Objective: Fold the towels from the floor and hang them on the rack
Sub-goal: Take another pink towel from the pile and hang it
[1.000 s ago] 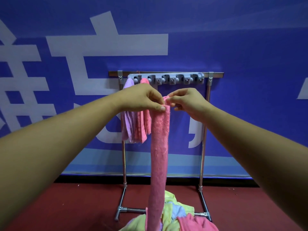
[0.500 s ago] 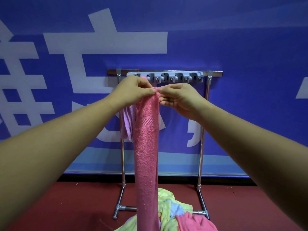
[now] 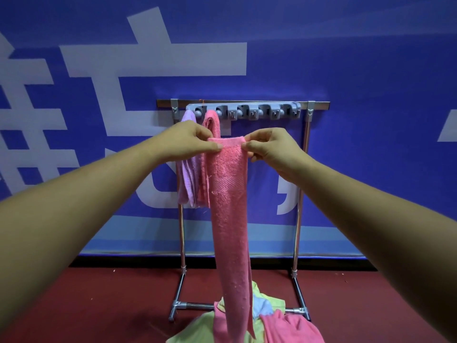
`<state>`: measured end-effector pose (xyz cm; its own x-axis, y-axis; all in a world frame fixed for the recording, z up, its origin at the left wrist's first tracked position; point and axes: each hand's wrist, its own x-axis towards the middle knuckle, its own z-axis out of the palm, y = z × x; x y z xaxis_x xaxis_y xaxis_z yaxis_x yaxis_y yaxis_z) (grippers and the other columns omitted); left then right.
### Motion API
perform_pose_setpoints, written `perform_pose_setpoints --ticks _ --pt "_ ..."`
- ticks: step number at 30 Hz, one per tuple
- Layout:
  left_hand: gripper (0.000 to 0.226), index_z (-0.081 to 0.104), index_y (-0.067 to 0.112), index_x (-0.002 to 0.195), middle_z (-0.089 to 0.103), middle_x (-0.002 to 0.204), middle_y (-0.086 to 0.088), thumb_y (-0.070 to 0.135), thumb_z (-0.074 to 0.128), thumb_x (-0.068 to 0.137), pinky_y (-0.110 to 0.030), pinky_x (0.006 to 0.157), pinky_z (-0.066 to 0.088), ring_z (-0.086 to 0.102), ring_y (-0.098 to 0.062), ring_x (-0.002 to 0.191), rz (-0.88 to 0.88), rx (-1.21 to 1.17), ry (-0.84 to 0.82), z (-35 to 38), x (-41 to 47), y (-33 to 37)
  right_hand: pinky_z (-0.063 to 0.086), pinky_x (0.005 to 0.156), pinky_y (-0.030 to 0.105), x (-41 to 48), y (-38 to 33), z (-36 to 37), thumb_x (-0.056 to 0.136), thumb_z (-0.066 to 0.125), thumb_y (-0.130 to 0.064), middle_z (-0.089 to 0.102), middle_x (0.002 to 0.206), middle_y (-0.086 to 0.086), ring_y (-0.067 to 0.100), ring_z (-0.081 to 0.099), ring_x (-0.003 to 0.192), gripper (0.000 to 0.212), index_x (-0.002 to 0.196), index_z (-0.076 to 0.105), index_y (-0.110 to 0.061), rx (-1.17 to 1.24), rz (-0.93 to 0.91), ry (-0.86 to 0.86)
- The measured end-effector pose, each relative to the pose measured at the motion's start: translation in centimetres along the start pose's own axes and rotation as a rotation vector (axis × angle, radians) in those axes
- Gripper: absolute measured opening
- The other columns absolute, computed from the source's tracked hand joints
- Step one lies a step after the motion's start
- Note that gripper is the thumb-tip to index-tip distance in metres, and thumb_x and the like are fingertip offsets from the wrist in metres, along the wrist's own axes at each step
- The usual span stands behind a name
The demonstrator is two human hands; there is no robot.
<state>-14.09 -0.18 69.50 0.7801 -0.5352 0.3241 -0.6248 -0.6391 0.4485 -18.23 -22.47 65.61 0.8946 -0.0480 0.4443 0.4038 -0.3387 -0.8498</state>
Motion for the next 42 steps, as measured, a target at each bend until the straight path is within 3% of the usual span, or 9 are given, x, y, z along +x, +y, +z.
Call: perform_pose_setpoints --ticks 5,9,13,20,23,27,30,35,42 --pt "0.007 0.068 0.009 0.086 0.065 0.067 0.008 0.015 0.07 0.089 -0.013 0.057 0.049 0.062 0.0 0.06 -0.019 -0.595 0.125 1.4 -0.1 0.9 0.051 0.08 0.033 0.5 -0.6 -0.2 0.091 0.065 -0.004 0.066 0.077 0.002 0.013 0.059 0.073 0.01 0.085 0.07 -0.01 0.205 0.024 0.031" --pt "0.03 0.065 0.008 0.112 0.074 0.096 -0.005 0.011 0.075 0.084 -0.018 0.07 0.054 0.072 -0.01 0.085 -0.026 -0.638 0.161 2.1 0.2 0.4 0.057 0.074 0.029 0.4 -1.3 -0.1 0.093 0.059 0.002 0.066 0.077 0.005 0.015 0.063 0.071 0.015 0.084 0.066 -0.008 0.283 0.011 0.011" --pt "0.023 0.072 0.007 0.104 0.074 0.094 -0.004 0.016 0.075 0.083 -0.021 0.075 0.056 0.07 -0.014 0.087 -0.056 -0.646 0.187 2.9 0.6 0.3 0.057 0.068 0.026 0.4 -1.1 -0.2 0.094 0.059 0.002 0.065 0.08 0.008 0.012 0.063 0.064 0.01 0.099 0.067 0.002 0.208 0.034 -0.019" --pt "0.019 0.073 0.012 0.098 0.074 0.086 0.001 0.019 0.079 0.081 -0.019 0.071 0.054 0.069 -0.006 0.08 -0.015 -0.574 0.199 3.7 0.6 0.0 0.056 0.089 0.044 0.6 -1.4 -0.4 0.09 0.071 -0.009 0.07 0.107 0.028 0.02 0.065 0.088 0.018 0.107 0.071 0.0 -0.112 -0.022 -0.27" --pt "0.022 0.073 0.01 0.101 0.074 0.088 -0.001 0.02 0.078 0.081 -0.021 0.073 0.053 0.069 -0.01 0.084 -0.005 -0.578 0.194 4.2 0.5 -0.1 0.055 0.089 0.052 1.0 -1.8 -0.7 0.086 0.077 -0.016 0.07 0.102 0.028 0.021 0.064 0.083 0.022 0.101 0.074 0.0 -0.344 -0.071 -0.246" --pt "0.037 0.067 0.013 0.118 0.074 0.109 -0.007 0.02 0.076 0.083 -0.03 0.086 0.056 0.071 -0.02 0.1 0.017 -0.718 0.088 5.1 -0.3 -0.5 0.056 0.09 0.052 1.4 -2.2 -1.1 0.085 0.077 -0.012 0.072 0.101 0.026 0.023 0.066 0.083 0.017 0.098 0.075 -0.001 -0.276 -0.06 -0.187" --pt "0.043 0.062 0.013 0.123 0.073 0.113 -0.006 0.018 0.076 0.082 -0.03 0.088 0.057 0.071 -0.019 0.102 -0.048 -0.72 -0.049 6.9 -1.4 -1.3 0.055 0.092 0.05 1.6 -2.5 -1.2 0.085 0.075 -0.008 0.072 0.097 0.024 0.022 0.065 0.084 0.009 0.094 0.075 -0.005 -0.195 -0.062 -0.162" --pt "0.021 0.068 0.014 0.101 0.077 0.084 0.007 0.002 0.072 0.084 -0.016 0.068 0.055 0.073 -0.008 0.078 -0.154 -0.781 -0.031 13.0 -3.4 -3.2 0.054 0.091 0.047 2.0 -2.5 -1.4 0.084 0.075 -0.004 0.066 0.089 0.015 0.023 0.062 0.084 0.006 0.087 0.074 -0.008 -0.096 -0.036 -0.151" --pt "0.024 0.073 0.009 0.101 0.077 0.095 -0.007 0.01 0.079 0.078 -0.033 0.085 0.058 0.072 -0.025 0.093 -0.389 -0.909 -0.148 23.4 -6.5 -7.8 0.046 0.061 0.018 2.6 -2.6 -1.7 0.085 0.072 -0.006 0.062 0.067 -0.005 0.0 0.055 0.058 0.01 0.08 0.072 -0.014 -0.122 -0.034 0.036"
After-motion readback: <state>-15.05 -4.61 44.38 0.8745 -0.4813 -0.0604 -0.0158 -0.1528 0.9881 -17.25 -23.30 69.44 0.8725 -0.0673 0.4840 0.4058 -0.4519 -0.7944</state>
